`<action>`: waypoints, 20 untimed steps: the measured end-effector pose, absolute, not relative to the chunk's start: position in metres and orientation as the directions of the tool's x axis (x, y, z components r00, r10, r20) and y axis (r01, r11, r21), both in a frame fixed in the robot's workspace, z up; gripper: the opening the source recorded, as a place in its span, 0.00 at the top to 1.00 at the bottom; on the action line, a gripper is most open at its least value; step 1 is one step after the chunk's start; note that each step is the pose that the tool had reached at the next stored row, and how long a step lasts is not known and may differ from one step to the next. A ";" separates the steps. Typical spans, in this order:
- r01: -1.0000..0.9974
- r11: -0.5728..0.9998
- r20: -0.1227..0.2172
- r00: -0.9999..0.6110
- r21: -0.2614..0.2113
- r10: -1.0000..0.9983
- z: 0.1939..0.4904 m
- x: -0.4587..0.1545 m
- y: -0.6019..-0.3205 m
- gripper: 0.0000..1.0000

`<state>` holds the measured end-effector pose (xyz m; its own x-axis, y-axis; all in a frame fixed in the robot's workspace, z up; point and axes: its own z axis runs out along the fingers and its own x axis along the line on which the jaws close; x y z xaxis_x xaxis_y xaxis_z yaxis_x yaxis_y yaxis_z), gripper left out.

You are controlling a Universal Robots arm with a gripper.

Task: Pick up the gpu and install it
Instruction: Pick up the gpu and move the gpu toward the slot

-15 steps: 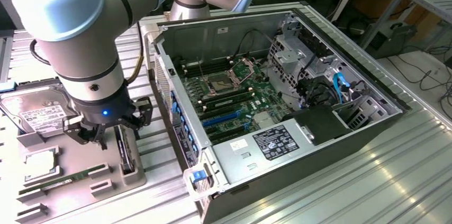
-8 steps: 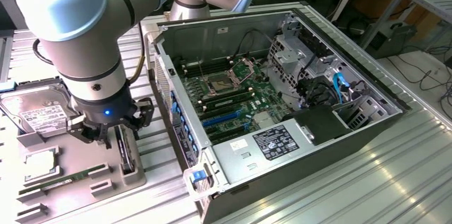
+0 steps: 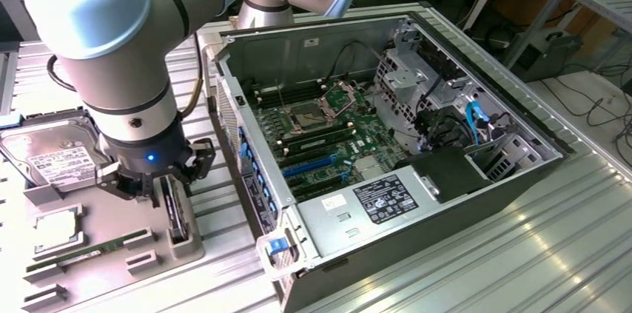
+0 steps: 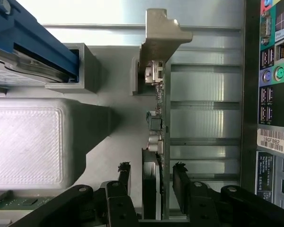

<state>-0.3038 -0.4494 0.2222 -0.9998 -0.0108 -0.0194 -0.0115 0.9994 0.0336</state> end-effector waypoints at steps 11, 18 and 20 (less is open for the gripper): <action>-0.011 0.999 -0.019 -1.000 0.031 -0.011 0.222 -0.303 -0.450 0.72; -0.011 0.999 -0.019 -1.000 0.031 -0.011 0.222 -0.304 -0.450 0.72; -0.011 0.999 -0.019 -1.000 0.031 -0.011 0.223 -0.304 -0.450 0.72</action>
